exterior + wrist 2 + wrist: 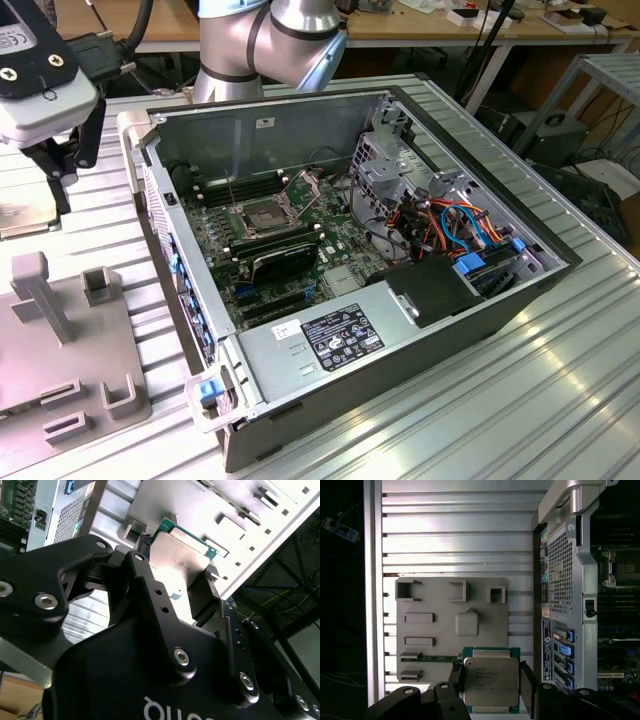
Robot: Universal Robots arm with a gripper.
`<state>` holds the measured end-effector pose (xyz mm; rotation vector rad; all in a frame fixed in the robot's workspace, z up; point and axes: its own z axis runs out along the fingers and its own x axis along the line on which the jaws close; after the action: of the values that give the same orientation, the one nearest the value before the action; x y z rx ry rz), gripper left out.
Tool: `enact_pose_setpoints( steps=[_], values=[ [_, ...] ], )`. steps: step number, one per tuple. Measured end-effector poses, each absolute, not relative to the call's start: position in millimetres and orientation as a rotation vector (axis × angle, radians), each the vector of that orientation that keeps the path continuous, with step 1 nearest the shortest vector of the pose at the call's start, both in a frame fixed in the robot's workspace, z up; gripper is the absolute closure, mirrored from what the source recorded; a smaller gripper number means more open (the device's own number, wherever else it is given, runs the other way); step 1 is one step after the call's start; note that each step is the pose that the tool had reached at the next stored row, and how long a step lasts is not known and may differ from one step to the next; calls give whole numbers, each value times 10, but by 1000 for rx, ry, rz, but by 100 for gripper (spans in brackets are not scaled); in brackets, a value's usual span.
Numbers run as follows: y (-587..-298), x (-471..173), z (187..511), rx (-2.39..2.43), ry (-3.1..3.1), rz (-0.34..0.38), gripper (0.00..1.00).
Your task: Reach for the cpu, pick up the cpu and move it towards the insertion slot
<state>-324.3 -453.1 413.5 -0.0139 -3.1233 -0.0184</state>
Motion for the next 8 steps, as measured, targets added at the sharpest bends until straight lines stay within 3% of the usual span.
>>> enact_pose_setpoints(
  steps=[8],
  values=[
    [-4531, -3170, 4135, -14, -3123, -18, 45]
  ],
)
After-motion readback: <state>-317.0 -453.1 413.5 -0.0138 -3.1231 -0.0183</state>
